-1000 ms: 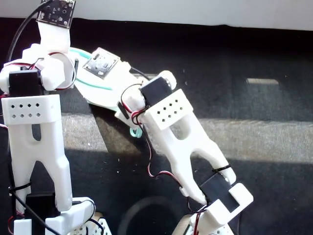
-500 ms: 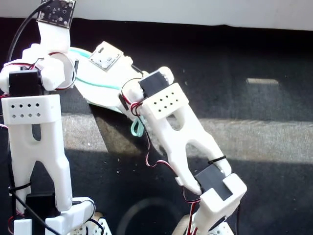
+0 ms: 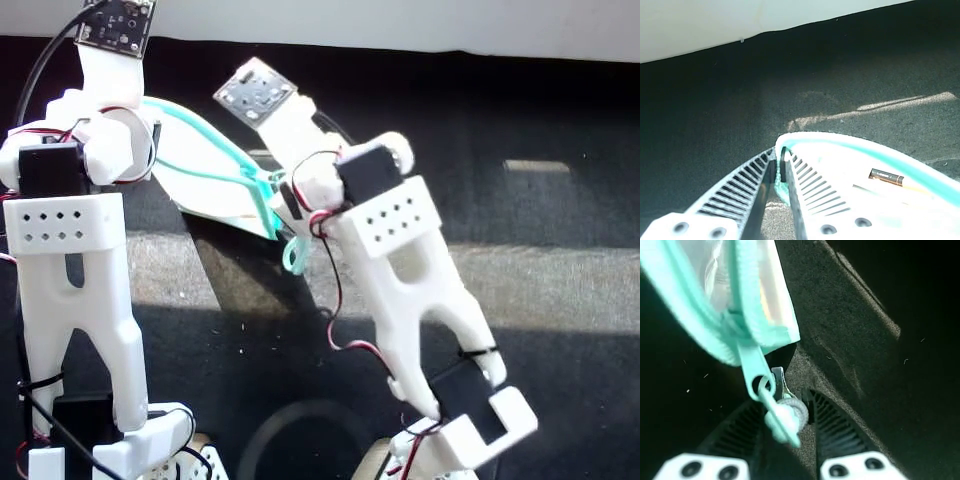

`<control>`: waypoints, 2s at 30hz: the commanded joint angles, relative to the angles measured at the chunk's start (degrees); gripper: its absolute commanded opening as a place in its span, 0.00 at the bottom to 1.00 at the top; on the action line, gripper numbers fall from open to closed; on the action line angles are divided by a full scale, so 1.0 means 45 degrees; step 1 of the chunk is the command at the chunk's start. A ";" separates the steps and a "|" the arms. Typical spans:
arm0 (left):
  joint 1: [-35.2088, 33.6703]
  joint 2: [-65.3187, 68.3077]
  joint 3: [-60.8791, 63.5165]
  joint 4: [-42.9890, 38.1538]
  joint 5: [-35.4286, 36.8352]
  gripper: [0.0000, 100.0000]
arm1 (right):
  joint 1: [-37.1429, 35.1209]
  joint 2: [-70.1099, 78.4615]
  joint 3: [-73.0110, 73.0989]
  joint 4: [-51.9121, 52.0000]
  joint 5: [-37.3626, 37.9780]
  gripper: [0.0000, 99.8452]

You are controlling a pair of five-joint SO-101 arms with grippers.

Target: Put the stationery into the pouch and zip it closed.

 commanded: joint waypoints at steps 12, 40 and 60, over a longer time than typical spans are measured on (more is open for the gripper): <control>0.1143 -0.0147 0.0029 0.0762 0.0039 0.01 | 0.0225 -0.2198 -0.0635 -0.0811 -0.0020 0.01; 0.1104 -0.0147 -0.0303 0.1094 0.0039 0.01 | 0.0244 -0.0928 -0.1162 -0.0694 -0.0078 0.08; 0.1084 -0.0147 -0.0303 0.1094 0.0039 0.01 | 0.0381 0.1280 -0.1182 0.0029 -0.0117 0.14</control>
